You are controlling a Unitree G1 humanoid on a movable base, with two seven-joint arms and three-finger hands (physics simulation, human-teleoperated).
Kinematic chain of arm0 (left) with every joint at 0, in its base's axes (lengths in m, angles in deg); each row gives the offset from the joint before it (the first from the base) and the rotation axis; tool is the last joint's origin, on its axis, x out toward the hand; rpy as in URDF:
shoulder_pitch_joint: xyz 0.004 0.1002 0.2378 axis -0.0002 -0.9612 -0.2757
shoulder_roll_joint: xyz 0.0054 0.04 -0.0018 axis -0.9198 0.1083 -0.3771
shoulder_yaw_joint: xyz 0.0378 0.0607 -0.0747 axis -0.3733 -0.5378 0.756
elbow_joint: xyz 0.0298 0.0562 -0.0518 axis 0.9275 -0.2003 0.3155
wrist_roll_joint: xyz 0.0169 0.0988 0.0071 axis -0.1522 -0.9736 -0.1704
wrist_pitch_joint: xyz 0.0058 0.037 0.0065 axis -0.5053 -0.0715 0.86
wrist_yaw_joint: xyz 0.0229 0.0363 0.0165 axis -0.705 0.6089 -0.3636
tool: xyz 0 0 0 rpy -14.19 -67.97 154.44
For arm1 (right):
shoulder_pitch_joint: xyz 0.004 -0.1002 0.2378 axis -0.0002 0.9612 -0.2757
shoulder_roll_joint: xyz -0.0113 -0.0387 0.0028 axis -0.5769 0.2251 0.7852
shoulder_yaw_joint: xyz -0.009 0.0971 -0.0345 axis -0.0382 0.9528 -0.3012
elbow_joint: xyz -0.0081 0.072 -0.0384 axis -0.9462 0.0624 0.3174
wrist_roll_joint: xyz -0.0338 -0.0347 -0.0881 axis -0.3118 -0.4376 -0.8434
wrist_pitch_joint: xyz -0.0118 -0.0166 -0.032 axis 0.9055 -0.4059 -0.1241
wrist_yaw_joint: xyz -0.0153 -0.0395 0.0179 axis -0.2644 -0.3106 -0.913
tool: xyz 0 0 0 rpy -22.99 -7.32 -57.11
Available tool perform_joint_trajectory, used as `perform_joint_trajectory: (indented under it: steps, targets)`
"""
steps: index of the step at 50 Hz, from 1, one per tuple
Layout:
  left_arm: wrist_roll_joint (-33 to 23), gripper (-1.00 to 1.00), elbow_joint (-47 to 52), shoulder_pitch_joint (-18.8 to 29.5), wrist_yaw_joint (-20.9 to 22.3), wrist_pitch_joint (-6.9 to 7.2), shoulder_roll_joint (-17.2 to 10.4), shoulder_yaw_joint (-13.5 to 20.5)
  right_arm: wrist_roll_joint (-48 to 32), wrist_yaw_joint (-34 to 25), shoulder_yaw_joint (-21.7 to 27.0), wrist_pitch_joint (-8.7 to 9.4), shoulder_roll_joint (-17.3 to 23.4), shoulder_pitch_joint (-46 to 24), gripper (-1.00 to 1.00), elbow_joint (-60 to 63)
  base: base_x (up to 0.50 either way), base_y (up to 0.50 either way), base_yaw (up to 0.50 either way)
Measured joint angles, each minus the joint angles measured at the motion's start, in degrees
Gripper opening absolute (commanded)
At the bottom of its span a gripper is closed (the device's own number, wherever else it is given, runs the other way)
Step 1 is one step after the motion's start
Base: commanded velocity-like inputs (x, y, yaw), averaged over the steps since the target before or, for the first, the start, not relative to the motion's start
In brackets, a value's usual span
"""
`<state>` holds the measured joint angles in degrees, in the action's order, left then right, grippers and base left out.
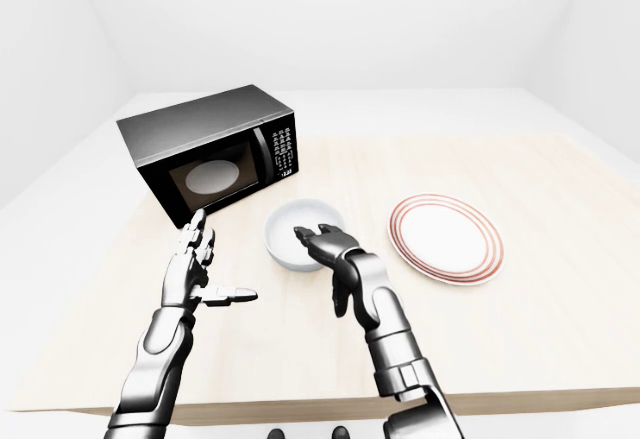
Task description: Pick up the white bowl and put it on the plate.
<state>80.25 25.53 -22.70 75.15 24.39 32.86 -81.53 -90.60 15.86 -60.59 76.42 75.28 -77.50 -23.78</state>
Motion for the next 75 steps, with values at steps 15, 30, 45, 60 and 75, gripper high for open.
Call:
perform_joint_trajectory:
  steps: [15,30,45,60,75]
  targets:
    - [-0.1,1.00,0.1,-0.1,0.1,-0.07,0.0,0.0,-0.3,2.1,-0.2,-0.16,0.0,-1.7,1.00,-4.0,0.00,0.00,0.00]
    - [0.0,1.00,0.0,0.1,0.0,0.05,0.0,0.0,-0.6,3.1,-0.3,-0.16,0.0,-2.2,1.00,-5.9,0.00,0.00,0.00]
    - [0.1,1.00,-0.1,0.2,0.0,0.14,0.0,0.1,-1.1,4.3,-0.5,-0.16,0.0,-2.6,1.00,-8.2,0.00,0.00,0.00]
    - [0.0,1.00,0.0,0.1,0.0,0.05,0.0,0.0,-1.3,6.3,-0.8,-0.16,-0.1,-2.9,1.00,-11.0,0.00,0.00,0.00]
    - [-0.1,1.00,0.4,-0.1,0.1,0.16,0.0,-0.1,-0.3,8.9,-0.7,-0.16,-0.4,-3.3,-1.00,-11.4,0.00,0.00,0.00]
